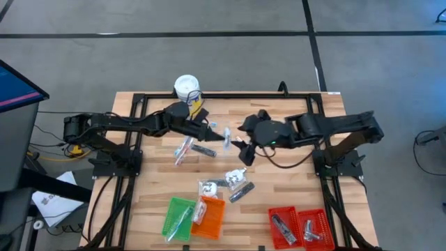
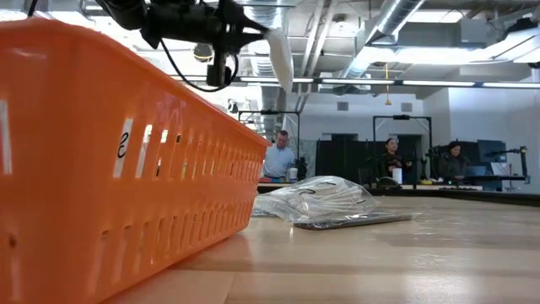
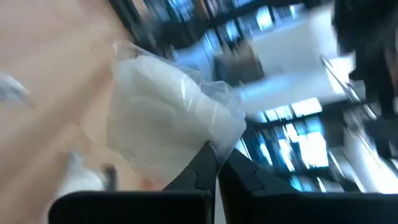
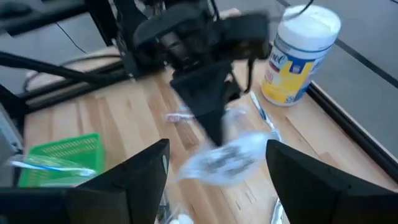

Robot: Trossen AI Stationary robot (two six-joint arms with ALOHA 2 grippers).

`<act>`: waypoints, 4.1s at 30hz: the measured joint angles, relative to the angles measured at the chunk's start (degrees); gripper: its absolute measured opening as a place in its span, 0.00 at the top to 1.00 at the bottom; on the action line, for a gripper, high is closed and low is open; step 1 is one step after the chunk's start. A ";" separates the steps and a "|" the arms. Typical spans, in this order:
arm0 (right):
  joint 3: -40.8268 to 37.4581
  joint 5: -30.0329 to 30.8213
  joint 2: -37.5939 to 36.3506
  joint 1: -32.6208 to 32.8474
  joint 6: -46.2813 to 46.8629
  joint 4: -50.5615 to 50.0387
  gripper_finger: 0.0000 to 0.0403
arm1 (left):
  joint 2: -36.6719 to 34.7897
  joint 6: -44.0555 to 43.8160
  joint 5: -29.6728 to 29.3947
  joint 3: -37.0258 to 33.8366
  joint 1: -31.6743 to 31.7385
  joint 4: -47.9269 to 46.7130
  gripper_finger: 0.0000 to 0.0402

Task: Pick & Place Travel size toiletries
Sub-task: Put the white vanity pack into the orange basket

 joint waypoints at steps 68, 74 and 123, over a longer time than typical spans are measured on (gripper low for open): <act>-53.53 -9.85 -20.79 23.32 4.81 96.41 0.35 | 14.53 -29.23 -10.11 8.90 -38.43 -17.12 1.00; -53.51 -10.31 -20.77 23.32 5.16 95.79 0.35 | 14.53 -28.30 -8.99 8.90 -36.34 -18.98 1.00; -53.51 -10.31 -20.75 21.96 6.78 93.71 0.35 | 14.53 -27.21 -5.63 8.90 -31.88 -36.63 0.96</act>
